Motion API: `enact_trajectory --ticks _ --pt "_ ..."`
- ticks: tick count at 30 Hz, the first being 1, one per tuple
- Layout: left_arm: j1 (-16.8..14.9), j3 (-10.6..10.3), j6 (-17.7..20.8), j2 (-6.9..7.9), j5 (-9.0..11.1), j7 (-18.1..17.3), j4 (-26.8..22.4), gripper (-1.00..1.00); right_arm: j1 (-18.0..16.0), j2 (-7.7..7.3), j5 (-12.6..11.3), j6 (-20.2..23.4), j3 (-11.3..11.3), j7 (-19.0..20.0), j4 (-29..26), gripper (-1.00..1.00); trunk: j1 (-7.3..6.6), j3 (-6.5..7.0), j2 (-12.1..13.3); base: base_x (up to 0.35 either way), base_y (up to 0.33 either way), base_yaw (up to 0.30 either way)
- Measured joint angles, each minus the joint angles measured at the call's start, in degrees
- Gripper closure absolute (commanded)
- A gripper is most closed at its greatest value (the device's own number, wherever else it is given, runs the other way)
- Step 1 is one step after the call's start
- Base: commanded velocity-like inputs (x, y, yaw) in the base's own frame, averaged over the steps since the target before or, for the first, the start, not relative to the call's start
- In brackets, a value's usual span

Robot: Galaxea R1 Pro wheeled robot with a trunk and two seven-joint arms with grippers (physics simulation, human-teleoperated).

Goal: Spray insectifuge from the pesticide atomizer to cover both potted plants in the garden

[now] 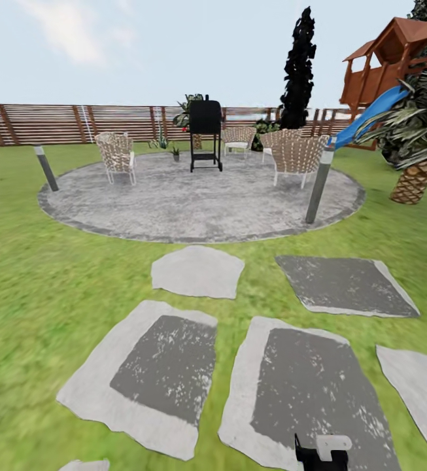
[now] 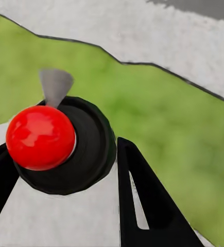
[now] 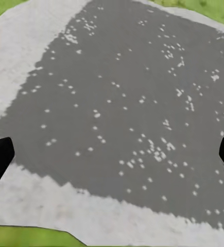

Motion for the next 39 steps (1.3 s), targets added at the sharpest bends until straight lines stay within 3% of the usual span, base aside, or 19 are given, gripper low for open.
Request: enact_trajectory --ticks 13,39 --pt "0.0 0.0 0.0 0.0 0.1 0.0 0.0 1.0 0.0 0.0 0.0 0.0 0.0 0.0 0.0 -1.0 0.0 0.0 0.0 0.32 -0.129 0.254" --pt "0.0 0.0 0.0 0.08 0.1 0.0 0.0 1.0 0.0 -0.01 0.1 0.0 0.0 0.1 0.0 -1.0 0.0 0.0 0.0 0.329 -0.074 0.011"
